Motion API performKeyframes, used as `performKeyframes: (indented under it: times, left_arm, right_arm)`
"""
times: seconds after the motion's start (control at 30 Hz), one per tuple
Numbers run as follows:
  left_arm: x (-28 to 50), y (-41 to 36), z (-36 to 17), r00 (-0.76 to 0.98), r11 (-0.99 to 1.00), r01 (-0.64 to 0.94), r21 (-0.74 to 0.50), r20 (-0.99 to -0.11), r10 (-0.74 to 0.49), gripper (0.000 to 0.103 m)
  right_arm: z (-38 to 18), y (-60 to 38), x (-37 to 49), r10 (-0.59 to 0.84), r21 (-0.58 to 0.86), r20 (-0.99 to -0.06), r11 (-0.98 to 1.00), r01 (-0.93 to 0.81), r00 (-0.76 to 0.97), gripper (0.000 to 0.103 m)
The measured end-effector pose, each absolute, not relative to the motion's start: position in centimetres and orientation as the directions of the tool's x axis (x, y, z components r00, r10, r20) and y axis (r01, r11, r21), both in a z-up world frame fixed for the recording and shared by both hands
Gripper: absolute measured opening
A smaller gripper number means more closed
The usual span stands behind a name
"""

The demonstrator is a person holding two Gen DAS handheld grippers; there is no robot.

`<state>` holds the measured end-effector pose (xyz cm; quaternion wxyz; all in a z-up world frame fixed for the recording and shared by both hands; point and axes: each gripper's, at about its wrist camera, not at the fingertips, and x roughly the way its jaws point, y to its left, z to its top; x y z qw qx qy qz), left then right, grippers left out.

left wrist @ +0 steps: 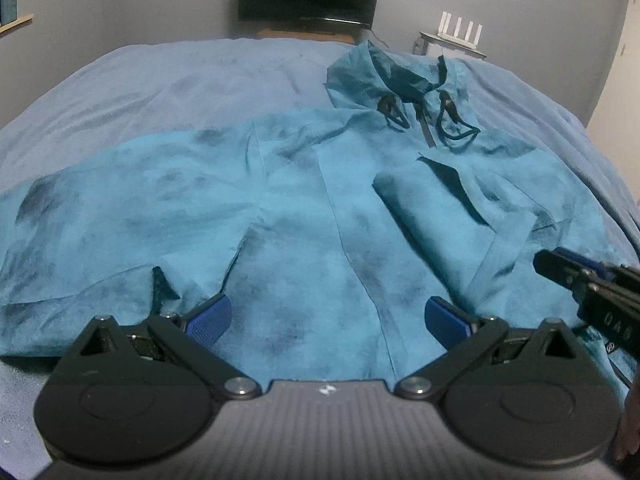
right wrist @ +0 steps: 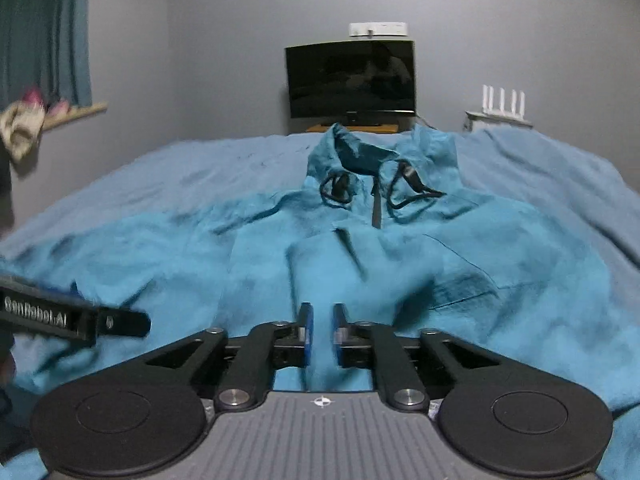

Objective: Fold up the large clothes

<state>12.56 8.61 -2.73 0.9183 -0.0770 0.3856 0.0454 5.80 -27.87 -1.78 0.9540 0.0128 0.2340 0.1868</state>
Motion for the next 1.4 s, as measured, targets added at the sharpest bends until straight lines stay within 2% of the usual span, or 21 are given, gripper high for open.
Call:
performKeyframes:
  times: [0.03, 0.07, 0.23, 0.3, 0.37, 0.4, 0.47, 0.57, 0.67, 0.77, 1.03, 1.17, 1.3, 1.4]
  left_arm:
    - [12.6, 8.5, -2.7, 0.698, 0.985, -0.141, -0.103, -0.716, 0.025, 0.103]
    - [12.5, 8.5, -2.8, 0.698, 0.985, -0.139, -0.100, -0.716, 0.026, 0.103]
    - [12.5, 8.0, -3.0, 0.691, 0.988, -0.131, -0.086, -0.722, 0.029, 0.103]
    - [12.6, 7.9, -3.2, 0.685, 0.989, -0.127, -0.079, -0.728, 0.030, 0.103]
    - [12.6, 7.9, -3.2, 0.685, 0.989, -0.126, -0.080, -0.728, 0.029, 0.103]
    - [12.6, 7.9, -3.2, 0.687, 0.988, -0.130, -0.082, -0.726, 0.030, 0.103]
    - [12.5, 8.2, -2.8, 0.704, 0.985, -0.144, -0.095, -0.709, 0.034, 0.103]
    - [12.3, 9.6, -1.7, 0.735, 0.975, -0.188, -0.118, -0.676, 0.060, 0.103]
    - [11.9, 11.6, -0.4, 0.760, 0.961, -0.250, -0.122, -0.640, 0.117, 0.103]
    - [11.4, 14.0, 0.4, 0.766, 0.943, -0.315, -0.105, -0.615, 0.187, 0.103]
    - [8.7, 21.2, 1.4, 0.706, 0.875, -0.472, -0.108, -0.640, 0.302, 0.103]
    - [6.3, 25.3, 1.6, 0.633, 0.801, -0.595, -0.066, -0.653, 0.416, 0.103]
    - [3.3, 30.0, 1.3, 0.612, 0.723, -0.671, -0.161, -0.670, 0.419, 0.103]
    - [1.2, 32.2, 1.0, 0.575, 0.667, -0.729, -0.154, -0.667, 0.474, 0.103]
  right_arm:
    - [-2.0, -28.4, 5.7, 0.358, 0.136, -0.443, 0.933, -0.333, 0.822, 0.045]
    - [-2.3, -28.6, 6.0, 0.358, 0.165, -0.446, 0.934, -0.318, 0.820, 0.050]
    - [-4.3, -28.4, 10.6, 0.333, 0.258, -0.517, 0.939, -0.228, 0.788, 0.059]
    - [-5.5, -27.9, 12.7, 0.338, 0.299, -0.544, 0.933, -0.198, 0.768, 0.059]
    - [-6.5, -27.9, 14.0, 0.357, 0.360, -0.550, 0.917, -0.172, 0.755, 0.051]
    - [-6.9, -27.9, 14.5, 0.383, 0.397, -0.551, 0.902, -0.171, 0.741, 0.041]
    - [-7.1, -27.7, 14.3, 0.478, 0.485, -0.509, 0.846, -0.220, 0.716, 0.039]
    - [-6.6, -26.3, 12.7, 0.628, 0.522, -0.425, 0.758, -0.390, 0.652, 0.039]
    - [-5.9, -24.1, 10.9, 0.715, 0.483, -0.412, 0.697, -0.530, 0.565, 0.039]
    - [-5.6, -22.7, 9.2, 0.710, 0.421, -0.438, 0.704, -0.572, 0.552, 0.042]
    - [-2.6, -24.6, 4.6, 0.563, 0.324, -0.452, 0.826, -0.460, 0.692, 0.067]
    - [-0.9, -25.8, 1.9, 0.552, 0.312, -0.440, 0.834, -0.455, 0.709, 0.070]
    - [0.1, -26.0, 0.1, 0.557, 0.266, -0.425, 0.830, -0.489, 0.714, 0.073]
    - [0.5, -26.1, -1.3, 0.564, 0.242, -0.423, 0.824, -0.512, 0.709, 0.074]
